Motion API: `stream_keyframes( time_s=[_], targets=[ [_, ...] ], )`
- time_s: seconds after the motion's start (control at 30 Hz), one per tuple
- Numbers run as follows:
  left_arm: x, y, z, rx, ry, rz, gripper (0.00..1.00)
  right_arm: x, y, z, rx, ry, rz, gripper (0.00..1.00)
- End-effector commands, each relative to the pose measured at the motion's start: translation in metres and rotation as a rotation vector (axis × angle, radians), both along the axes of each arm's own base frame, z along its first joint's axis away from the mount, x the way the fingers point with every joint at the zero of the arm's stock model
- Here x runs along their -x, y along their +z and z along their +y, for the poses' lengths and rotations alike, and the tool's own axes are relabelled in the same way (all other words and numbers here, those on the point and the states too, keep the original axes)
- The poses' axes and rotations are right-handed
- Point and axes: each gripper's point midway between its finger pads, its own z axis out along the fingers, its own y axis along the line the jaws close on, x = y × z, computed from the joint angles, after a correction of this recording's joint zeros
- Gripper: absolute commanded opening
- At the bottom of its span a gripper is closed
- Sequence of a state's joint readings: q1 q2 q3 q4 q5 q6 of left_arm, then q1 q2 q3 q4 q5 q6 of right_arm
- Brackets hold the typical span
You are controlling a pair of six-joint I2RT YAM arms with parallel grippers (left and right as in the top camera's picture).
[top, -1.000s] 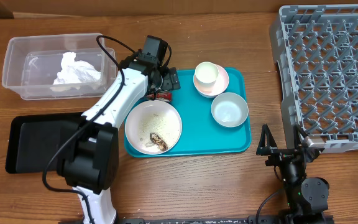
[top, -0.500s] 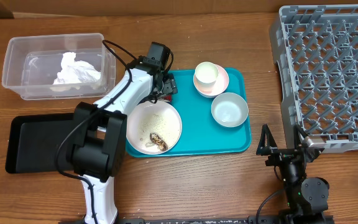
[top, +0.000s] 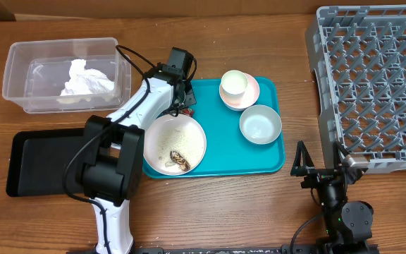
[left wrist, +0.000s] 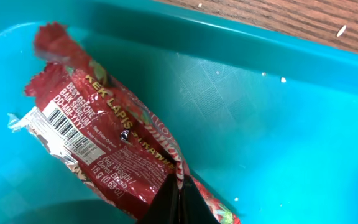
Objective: Sort waste into correct bins and load items into the dishwasher
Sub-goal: 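Carry the red wrapper left and release it into the clear bin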
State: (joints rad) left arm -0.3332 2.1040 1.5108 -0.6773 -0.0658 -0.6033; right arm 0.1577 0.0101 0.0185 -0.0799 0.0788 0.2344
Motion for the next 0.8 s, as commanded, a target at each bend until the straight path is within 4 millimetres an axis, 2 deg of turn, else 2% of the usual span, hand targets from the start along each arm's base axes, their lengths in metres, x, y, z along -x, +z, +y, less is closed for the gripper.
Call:
stream_keyframes(
  time_s=[0.0, 0.1, 0.27, 0.37, 0.5, 0.57, 0.63, 0.77],
  targets=[
    [-0.009, 0.011, -0.002, 0.021, 0.008, -0.009, 0.04, 0.0, -0.003, -0.002, 0.006, -0.009, -0.001, 1.0],
    [-0.018, 0.044, -0.001, 0.03, 0.016, -0.038, 0.04, 0.0, -0.003, -0.002, 0.006, -0.009, -0.001, 1.0],
    [-0.033, 0.126, 0.009, 0.032, 0.041, -0.144, 0.04, 0.0, -0.003, -0.002, 0.006, -0.009, -0.001, 1.0],
    [-0.04, 0.178, 0.032, -0.006, 0.096, -0.252, 0.04, 0.0, -0.003, -0.002, 0.006, -0.009, -0.001, 1.0],
    [-0.043, 0.232, 0.086, -0.099, 0.223, -0.391, 0.04, 0.0, -0.003, -0.002, 0.006, -0.009, -0.001, 1.0],
    [-0.042, 0.247, 0.117, -0.15, 0.296, -0.431, 0.04, 0.0, -0.003, -0.002, 0.006, -0.009, -0.001, 1.0],
    [-0.042, 0.253, 0.147, -0.19, 0.364, -0.448, 0.04, 0.0, -0.003, -0.002, 0.006, -0.009, -0.001, 1.0],
    [-0.042, 0.244, 0.198, -0.228, 0.467, -0.421, 0.04, 0.0, -0.003, -0.002, 0.006, -0.009, -0.001, 1.0]
  ],
)
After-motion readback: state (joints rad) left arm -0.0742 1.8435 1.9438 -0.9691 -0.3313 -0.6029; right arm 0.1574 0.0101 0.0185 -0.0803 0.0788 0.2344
